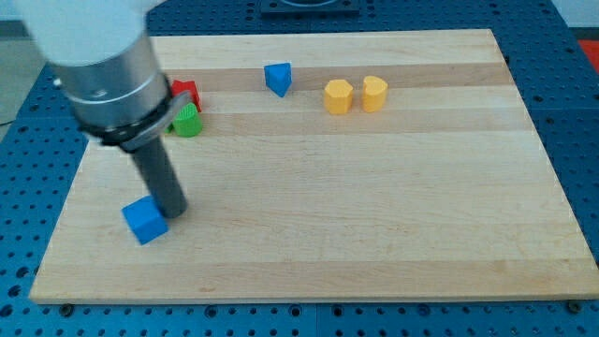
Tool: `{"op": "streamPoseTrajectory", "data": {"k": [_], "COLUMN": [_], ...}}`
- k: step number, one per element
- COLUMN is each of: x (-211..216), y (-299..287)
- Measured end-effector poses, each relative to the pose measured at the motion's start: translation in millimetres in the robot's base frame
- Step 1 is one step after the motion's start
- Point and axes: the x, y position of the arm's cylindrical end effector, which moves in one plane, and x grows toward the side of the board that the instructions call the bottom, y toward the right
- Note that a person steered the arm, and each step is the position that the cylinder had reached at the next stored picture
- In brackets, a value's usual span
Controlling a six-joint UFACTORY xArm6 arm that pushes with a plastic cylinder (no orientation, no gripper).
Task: Move your arm towards the blue triangle
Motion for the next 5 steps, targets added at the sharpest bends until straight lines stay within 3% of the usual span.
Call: {"op": "streamPoseTrajectory", "data": {"k": [2,5], "x": [30,-77], "y": [-23,52]}}
